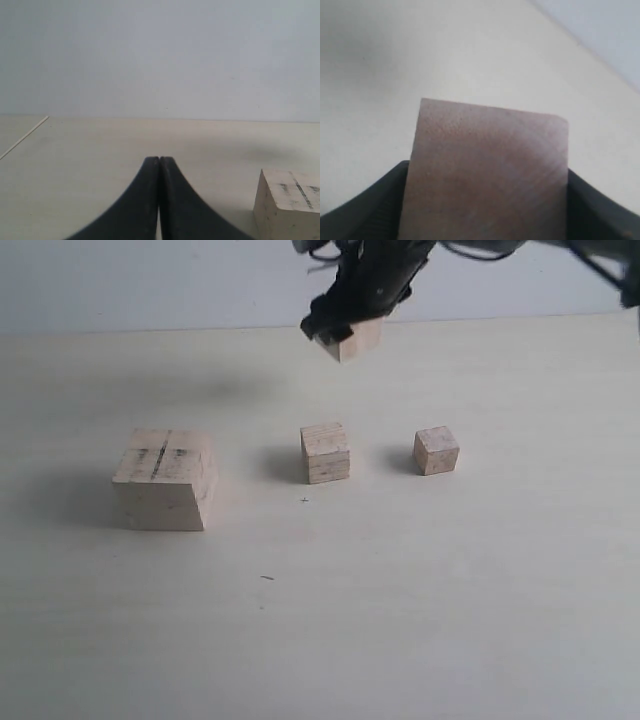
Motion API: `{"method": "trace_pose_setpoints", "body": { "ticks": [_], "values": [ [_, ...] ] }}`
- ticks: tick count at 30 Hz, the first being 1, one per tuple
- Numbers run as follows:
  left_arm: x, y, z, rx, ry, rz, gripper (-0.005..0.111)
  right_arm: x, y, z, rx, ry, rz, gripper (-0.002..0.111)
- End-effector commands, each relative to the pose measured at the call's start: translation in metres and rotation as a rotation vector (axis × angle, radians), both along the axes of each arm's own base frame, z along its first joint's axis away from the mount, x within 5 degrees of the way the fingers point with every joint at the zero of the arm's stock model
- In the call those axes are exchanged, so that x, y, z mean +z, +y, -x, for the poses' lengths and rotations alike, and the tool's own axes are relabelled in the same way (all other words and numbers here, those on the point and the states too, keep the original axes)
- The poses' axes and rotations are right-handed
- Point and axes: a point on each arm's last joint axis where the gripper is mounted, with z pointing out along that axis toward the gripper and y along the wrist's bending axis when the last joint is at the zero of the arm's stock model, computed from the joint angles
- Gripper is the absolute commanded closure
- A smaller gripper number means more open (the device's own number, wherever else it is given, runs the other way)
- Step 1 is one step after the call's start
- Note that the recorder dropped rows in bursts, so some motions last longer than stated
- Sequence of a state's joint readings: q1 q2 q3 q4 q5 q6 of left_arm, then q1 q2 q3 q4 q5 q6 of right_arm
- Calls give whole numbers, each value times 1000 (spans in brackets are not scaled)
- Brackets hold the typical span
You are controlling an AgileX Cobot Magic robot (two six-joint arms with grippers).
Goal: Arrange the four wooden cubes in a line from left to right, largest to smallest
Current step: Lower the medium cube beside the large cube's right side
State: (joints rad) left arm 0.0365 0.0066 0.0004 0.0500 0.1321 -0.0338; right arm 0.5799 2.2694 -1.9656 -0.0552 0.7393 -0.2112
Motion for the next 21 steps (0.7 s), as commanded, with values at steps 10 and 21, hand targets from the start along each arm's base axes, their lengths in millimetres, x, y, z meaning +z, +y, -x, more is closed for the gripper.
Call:
{"method": "trace_pose_setpoints", "body": {
  "ticks": [10, 21],
  "values": [
    [1, 0, 1, 1, -9, 7, 104, 78, 5, 74, 597, 140, -143, 108],
    [1, 0, 1, 1, -9, 7, 104, -11, 38, 130, 844, 235, 0, 108]
  ]
}}
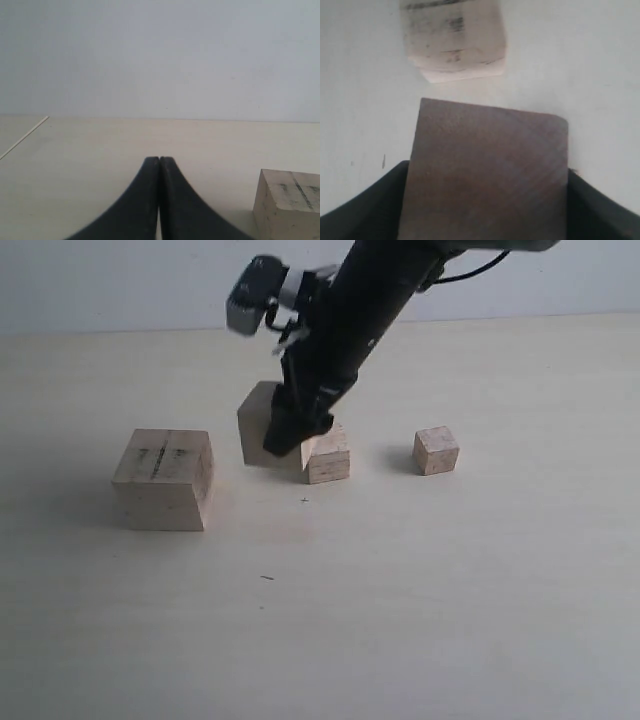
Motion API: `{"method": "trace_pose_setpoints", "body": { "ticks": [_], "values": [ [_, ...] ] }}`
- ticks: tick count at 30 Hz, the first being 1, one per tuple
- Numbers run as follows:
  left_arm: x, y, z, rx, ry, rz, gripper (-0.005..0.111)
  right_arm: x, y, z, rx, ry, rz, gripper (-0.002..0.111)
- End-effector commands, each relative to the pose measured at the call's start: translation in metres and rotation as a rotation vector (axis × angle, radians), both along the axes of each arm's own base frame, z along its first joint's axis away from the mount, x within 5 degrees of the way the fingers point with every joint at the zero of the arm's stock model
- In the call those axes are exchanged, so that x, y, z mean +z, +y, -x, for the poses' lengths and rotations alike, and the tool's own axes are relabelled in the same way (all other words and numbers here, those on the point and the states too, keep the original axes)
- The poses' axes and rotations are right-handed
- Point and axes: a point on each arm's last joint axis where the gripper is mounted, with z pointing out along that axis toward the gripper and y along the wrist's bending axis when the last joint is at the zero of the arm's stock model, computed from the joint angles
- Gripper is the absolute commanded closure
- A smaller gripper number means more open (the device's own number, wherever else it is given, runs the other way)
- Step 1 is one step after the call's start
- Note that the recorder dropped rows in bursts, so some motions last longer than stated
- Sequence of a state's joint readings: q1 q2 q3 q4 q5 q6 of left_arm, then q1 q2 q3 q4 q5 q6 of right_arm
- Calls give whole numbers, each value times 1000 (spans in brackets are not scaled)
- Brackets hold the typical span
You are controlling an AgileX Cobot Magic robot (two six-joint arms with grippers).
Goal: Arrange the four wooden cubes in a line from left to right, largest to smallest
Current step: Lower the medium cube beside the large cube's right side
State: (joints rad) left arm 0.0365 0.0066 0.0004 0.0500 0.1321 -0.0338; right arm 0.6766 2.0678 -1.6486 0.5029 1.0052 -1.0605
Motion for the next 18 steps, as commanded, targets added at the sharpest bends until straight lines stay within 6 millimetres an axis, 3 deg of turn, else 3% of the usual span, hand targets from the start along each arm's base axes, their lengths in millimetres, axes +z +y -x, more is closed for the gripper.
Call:
{"method": "trace_pose_setpoints", "body": {
  "ticks": [1, 9, 18],
  "values": [
    [1, 0, 1, 1, -9, 7, 104, -20, 17, 21, 108, -35, -3, 108],
    [1, 0, 1, 1, -9, 7, 104, -73, 42, 27, 159, -54, 33, 108],
    [1, 0, 1, 1, -9, 7, 104, -94, 56, 11, 201, -121, 21, 108]
  ]
}}
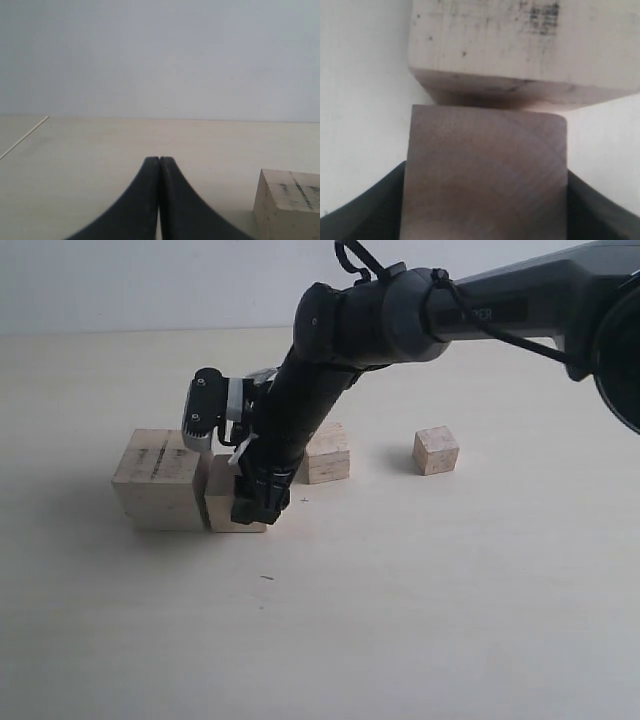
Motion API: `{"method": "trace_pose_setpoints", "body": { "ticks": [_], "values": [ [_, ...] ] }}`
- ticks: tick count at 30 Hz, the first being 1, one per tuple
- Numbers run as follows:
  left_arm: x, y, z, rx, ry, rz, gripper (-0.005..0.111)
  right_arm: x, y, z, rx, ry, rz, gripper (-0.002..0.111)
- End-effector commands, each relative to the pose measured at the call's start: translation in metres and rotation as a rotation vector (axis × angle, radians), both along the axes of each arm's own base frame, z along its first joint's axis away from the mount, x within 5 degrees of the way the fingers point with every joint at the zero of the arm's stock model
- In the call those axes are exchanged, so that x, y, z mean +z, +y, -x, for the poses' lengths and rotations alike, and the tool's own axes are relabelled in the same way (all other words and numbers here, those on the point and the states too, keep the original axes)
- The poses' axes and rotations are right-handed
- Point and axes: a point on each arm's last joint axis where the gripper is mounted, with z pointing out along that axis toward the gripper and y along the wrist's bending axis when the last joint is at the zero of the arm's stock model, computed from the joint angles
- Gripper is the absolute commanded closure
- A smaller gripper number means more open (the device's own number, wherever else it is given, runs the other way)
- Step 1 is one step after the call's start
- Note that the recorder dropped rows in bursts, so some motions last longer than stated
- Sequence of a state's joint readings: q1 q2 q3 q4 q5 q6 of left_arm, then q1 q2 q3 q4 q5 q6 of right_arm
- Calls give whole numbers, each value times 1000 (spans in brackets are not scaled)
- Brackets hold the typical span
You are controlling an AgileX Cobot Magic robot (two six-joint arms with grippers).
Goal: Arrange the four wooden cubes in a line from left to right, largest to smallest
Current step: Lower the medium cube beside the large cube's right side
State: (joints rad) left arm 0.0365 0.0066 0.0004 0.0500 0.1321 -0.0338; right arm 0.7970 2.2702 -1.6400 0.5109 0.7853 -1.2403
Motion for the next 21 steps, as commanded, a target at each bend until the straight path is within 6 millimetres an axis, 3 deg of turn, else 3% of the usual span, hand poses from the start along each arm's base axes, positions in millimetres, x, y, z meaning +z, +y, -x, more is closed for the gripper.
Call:
{"method": "trace_pose_setpoints", "body": {
  "ticks": [1, 21],
  "values": [
    [1, 0, 1, 1, -9, 7, 104, -4, 6, -6, 32, -31, -15, 108],
    [1, 0, 1, 1, -9, 7, 104, -15, 10, -6, 129, -69, -10, 108]
  ]
}}
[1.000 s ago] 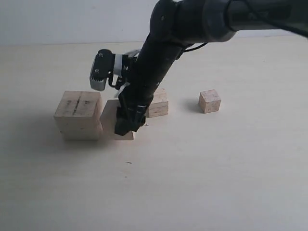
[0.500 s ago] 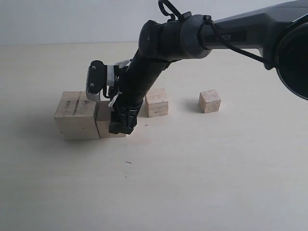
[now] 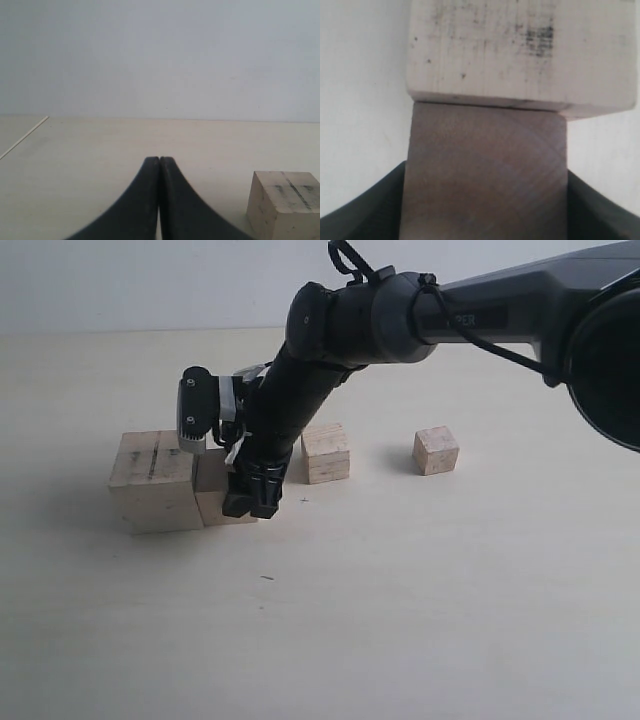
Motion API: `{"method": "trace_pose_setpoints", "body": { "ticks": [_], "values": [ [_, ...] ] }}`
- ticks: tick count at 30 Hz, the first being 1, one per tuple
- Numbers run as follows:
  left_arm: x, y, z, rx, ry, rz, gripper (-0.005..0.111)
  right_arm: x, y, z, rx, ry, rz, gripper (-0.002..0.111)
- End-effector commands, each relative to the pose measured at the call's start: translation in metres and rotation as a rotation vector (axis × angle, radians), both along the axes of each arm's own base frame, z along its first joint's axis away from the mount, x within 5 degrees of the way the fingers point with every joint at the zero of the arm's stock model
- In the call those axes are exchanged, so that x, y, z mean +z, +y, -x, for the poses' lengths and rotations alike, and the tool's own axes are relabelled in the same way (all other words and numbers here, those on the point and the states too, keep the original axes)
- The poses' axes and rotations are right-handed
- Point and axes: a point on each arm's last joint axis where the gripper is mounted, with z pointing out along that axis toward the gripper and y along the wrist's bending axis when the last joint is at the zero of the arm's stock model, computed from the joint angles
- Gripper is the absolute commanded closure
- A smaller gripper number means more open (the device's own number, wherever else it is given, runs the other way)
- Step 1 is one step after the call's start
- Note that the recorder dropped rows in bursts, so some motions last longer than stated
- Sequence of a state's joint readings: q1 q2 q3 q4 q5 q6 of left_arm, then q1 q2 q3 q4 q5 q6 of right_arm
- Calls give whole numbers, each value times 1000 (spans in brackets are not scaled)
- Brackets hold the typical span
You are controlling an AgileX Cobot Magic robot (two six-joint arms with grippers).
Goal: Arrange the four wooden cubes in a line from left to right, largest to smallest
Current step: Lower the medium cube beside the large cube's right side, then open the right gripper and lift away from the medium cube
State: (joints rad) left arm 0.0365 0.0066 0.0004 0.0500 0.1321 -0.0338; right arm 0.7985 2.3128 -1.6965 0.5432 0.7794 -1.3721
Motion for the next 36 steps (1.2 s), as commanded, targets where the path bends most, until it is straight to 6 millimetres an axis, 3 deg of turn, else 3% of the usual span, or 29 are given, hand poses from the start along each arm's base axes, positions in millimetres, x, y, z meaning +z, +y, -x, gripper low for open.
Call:
{"method": "trace_pose_setpoints", "body": {
  "ticks": [1, 5, 28, 33, 36],
  "values": [
    [1, 0, 1, 1, -9, 7, 104, -10, 0, 1, 29, -16, 27, 108],
    [1, 0, 1, 1, -9, 7, 104, -10, 0, 1, 27, -15, 27, 104],
    [1, 0, 1, 1, -9, 7, 104, -8, 0, 1, -55, 26, 25, 23],
    [1, 0, 1, 1, -9, 7, 104, 15, 0, 1, -95, 16, -8, 15],
    [1, 0, 1, 1, -9, 7, 104, 48, -4, 0, -139, -29, -32, 14]
  ]
}}
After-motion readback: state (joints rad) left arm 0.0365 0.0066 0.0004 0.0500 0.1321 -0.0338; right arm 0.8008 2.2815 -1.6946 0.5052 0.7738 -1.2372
